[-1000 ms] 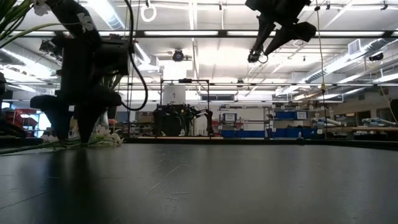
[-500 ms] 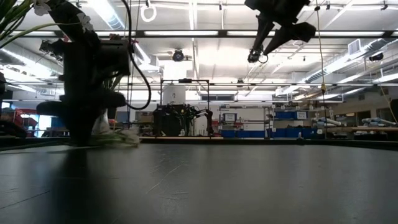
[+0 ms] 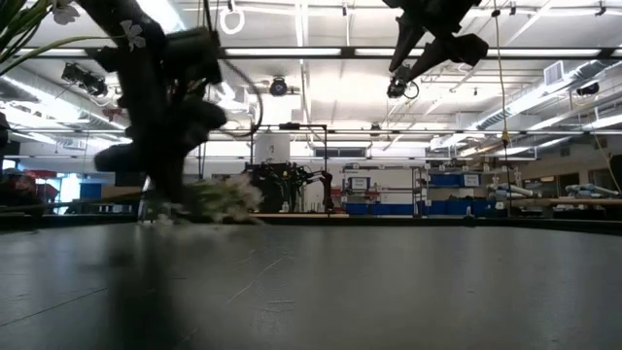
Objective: Sort flowers into vase by color
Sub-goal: Put the white flowers into the yellow vase
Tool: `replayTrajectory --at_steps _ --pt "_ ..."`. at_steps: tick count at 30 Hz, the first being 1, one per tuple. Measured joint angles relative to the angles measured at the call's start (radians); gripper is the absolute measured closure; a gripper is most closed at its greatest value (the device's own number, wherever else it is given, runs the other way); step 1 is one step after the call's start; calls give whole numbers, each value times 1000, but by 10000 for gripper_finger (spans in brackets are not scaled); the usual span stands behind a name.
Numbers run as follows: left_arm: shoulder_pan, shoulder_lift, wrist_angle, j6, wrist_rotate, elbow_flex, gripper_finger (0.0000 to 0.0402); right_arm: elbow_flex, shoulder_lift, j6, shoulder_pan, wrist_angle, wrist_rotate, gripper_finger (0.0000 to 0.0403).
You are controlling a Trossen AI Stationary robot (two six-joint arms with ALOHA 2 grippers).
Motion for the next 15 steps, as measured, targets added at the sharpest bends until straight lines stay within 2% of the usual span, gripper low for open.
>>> replayTrajectory --at_steps 6,9,15 --pt "-33 -26 55 49 0 76 389 0 0 32 41 11 -14 238" --pt "-35 -41 104 107 0 127 389 0 0 34 74 37 -50 238" --pt "-33 -51 93 277 0 256 389 -1 0 39 143 144 -68 238"
